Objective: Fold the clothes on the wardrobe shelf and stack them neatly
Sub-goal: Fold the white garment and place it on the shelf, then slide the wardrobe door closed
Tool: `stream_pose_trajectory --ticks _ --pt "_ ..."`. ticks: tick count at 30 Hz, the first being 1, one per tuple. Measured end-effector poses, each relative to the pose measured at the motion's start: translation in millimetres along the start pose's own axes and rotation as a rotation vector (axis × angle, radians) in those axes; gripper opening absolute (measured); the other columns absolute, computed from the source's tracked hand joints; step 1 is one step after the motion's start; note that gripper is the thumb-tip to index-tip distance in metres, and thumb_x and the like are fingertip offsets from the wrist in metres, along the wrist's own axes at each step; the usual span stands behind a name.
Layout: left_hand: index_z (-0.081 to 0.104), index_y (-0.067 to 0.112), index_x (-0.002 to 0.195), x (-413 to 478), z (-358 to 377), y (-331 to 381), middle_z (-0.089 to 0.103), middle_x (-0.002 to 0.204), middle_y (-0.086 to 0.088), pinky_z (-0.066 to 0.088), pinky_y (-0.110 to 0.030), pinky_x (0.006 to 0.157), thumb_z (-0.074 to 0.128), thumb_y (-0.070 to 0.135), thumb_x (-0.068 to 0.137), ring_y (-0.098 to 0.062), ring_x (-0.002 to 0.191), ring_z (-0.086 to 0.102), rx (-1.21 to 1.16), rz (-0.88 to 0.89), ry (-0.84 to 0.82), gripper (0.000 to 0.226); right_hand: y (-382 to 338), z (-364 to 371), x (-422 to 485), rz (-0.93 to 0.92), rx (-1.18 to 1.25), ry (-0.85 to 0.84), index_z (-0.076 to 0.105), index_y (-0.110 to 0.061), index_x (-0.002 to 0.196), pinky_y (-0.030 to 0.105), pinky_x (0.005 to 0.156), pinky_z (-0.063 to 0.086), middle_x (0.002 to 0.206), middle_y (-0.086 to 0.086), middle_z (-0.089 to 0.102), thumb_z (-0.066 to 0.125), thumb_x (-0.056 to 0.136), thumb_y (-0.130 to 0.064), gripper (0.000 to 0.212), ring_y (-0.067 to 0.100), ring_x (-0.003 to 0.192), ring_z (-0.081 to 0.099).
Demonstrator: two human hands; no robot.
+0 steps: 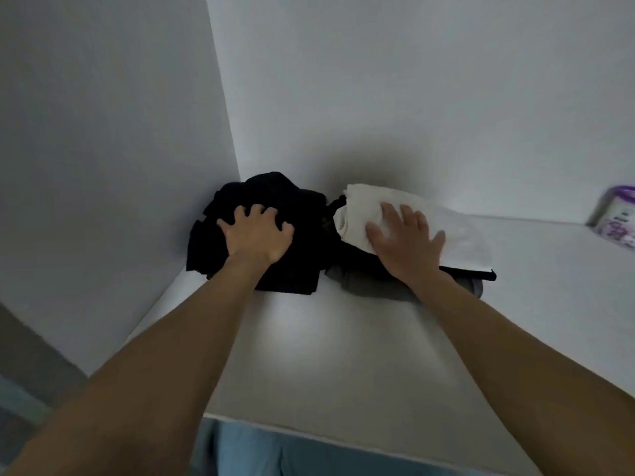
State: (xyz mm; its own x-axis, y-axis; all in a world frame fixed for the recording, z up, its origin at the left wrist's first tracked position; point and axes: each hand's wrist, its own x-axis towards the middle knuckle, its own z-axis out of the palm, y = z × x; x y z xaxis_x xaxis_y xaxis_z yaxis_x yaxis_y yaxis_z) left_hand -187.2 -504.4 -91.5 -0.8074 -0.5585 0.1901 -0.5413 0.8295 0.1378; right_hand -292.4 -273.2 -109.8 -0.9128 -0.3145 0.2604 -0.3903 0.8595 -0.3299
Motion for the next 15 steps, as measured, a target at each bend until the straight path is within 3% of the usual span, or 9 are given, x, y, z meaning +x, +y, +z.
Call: stream_pose_trajectory --ticks 15 --pt "0.051 0.029 0.14 44 20 12 0.045 0.15 -0.002 0.021 -0.066 0.113 0.033 0.052 0.093 -0.034 0.141 0.031 0.011 -0.059 0.033 0.056 11 38 83 -0.07 -0.009 0.068 0.025 -0.037 0.148 0.069 0.11 0.014 0.157 0.001 0.027 0.026 0.095 -0.063 0.059 0.031 0.146 0.02"
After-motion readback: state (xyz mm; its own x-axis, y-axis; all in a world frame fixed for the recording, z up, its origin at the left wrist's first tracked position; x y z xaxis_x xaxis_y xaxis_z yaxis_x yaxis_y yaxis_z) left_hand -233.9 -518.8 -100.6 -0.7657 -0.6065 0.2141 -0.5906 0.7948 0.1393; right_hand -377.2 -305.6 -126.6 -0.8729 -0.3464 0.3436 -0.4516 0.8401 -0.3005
